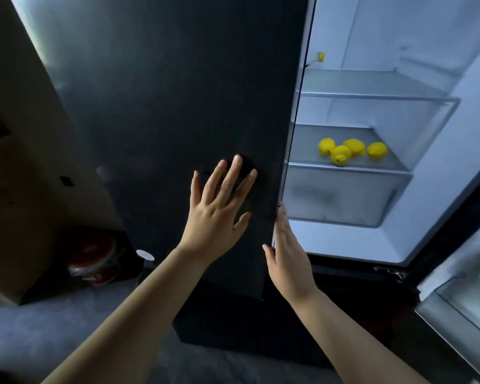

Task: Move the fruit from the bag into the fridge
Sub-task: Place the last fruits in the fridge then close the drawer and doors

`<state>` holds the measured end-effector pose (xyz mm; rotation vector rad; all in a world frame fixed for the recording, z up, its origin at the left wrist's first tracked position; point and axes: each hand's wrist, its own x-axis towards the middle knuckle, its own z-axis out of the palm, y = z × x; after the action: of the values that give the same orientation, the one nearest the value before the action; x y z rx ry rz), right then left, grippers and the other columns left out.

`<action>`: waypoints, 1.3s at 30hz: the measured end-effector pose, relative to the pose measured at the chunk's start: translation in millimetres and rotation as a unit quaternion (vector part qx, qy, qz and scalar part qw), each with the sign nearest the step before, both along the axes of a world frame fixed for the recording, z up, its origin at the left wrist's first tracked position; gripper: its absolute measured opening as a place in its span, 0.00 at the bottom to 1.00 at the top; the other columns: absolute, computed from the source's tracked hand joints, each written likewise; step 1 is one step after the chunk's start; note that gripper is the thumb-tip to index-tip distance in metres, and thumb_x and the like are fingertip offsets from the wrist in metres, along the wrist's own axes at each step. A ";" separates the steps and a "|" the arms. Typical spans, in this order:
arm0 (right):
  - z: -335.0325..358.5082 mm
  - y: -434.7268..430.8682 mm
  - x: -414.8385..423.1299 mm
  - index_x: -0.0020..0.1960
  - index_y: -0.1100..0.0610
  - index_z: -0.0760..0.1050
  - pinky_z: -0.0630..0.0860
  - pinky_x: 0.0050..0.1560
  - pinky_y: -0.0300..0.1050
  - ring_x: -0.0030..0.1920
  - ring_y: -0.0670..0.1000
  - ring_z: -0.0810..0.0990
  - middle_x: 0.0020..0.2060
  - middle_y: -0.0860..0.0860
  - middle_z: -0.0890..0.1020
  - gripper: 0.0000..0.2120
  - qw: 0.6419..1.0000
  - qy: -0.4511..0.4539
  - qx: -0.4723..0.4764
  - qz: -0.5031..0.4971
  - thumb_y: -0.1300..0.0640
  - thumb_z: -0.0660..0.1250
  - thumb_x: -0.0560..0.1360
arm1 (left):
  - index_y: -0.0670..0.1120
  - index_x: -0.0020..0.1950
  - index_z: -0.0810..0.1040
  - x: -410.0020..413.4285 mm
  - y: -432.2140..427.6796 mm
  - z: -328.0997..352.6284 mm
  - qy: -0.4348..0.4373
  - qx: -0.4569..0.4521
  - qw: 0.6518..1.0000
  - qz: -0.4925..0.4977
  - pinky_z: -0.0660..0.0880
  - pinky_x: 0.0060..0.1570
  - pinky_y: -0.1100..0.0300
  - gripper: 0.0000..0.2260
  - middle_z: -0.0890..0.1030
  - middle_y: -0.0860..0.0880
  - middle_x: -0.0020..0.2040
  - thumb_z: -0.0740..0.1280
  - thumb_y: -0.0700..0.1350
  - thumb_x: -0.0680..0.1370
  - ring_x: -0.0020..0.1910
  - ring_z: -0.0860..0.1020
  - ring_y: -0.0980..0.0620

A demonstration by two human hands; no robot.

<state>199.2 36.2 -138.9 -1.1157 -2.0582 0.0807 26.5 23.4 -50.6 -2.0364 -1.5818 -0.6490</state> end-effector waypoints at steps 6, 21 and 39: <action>6.7 46.2 -9.5 0.76 0.58 0.46 0.80 0.45 0.43 0.62 0.54 0.77 0.76 0.53 0.56 0.47 0.995 -0.017 -0.035 -0.091 0.60 0.74 0.69 | 0.50 0.77 0.52 4.0 49.2 -0.3 0.026 -0.016 1.000 -0.003 0.48 0.70 0.34 0.41 0.46 0.48 0.78 0.70 0.57 0.71 0.76 0.44 0.48; -6.0 45.4 -6.5 0.77 0.53 0.51 0.77 0.53 0.40 0.53 0.48 0.81 0.67 0.51 0.73 0.42 0.986 -0.042 -0.057 -0.151 0.54 0.73 0.71 | 0.49 0.78 0.50 4.6 67.2 -11.9 0.026 -0.001 0.999 -0.026 0.44 0.68 0.30 0.43 0.46 0.45 0.78 0.72 0.52 0.70 0.76 0.44 0.45; 6.7 -161.4 249.8 0.70 0.57 0.67 0.62 0.70 0.47 0.69 0.53 0.68 0.67 0.54 0.72 0.26 0.930 -0.048 -0.061 -0.360 0.49 0.59 0.74 | 0.48 0.76 0.55 227.6 -62.6 -16.7 -0.018 -0.100 0.933 -0.345 0.55 0.72 0.44 0.33 0.55 0.45 0.77 0.64 0.49 0.74 0.76 0.52 0.44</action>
<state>449.1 -125.2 -132.2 -1.9148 -1.6172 -0.2171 254.1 -39.2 -67.2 -2.7682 -0.9433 -0.7870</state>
